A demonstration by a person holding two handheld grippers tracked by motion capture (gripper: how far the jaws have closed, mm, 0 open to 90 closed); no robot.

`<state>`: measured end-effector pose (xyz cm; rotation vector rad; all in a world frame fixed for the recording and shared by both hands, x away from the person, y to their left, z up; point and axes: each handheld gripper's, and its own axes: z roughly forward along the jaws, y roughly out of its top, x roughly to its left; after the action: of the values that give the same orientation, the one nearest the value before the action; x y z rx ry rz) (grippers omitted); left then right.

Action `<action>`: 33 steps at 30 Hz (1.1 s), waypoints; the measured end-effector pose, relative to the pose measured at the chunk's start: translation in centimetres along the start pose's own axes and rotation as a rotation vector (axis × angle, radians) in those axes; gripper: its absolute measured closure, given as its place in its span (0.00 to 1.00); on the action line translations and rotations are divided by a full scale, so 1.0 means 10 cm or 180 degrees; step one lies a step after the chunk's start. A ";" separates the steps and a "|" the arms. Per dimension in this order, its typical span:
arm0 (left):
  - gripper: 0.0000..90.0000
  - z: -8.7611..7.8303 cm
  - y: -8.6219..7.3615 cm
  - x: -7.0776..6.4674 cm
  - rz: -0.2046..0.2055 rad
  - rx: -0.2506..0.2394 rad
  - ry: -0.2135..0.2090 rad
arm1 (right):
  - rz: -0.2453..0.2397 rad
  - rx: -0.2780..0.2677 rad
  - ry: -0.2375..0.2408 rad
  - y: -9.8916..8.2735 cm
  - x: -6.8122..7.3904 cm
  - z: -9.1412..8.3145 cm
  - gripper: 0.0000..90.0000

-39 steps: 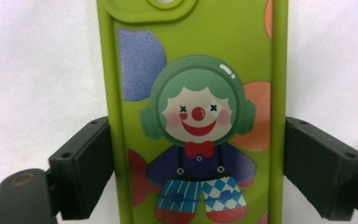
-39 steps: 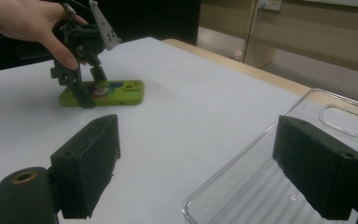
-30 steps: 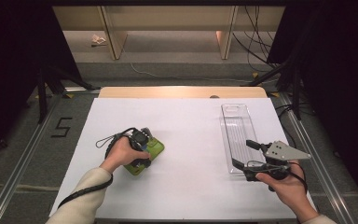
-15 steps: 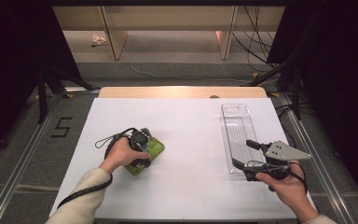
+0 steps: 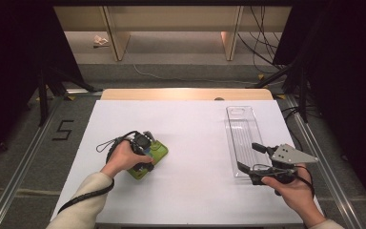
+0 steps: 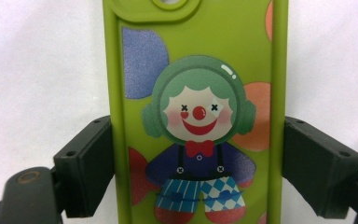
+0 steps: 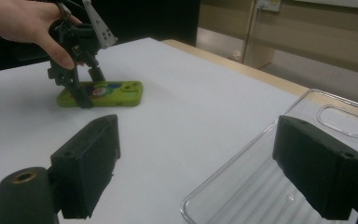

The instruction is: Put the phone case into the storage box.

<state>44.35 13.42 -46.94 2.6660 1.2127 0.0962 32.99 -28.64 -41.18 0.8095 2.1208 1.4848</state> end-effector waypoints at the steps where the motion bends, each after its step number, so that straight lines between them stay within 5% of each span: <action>1: 0.18 0.00 0.00 0.00 -0.0008 -0.0006 -0.0004 | 0.0000 -0.0001 0.0001 0.00 0.00 0.00 0.18; 9: 0.18 -0.04 -0.02 -0.01 -0.0022 -0.0097 -0.0013 | 0.0008 0.0001 -0.0005 0.00 0.00 0.00 0.18; 33: 0.18 -0.25 -0.03 -0.10 -0.0117 -0.0820 0.0109 | 0.0019 -0.0005 0.0000 -0.01 0.00 0.00 0.18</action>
<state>43.12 13.29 -44.58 2.4282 1.1710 0.2739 33.02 -28.66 -41.24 0.8161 2.1187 1.4892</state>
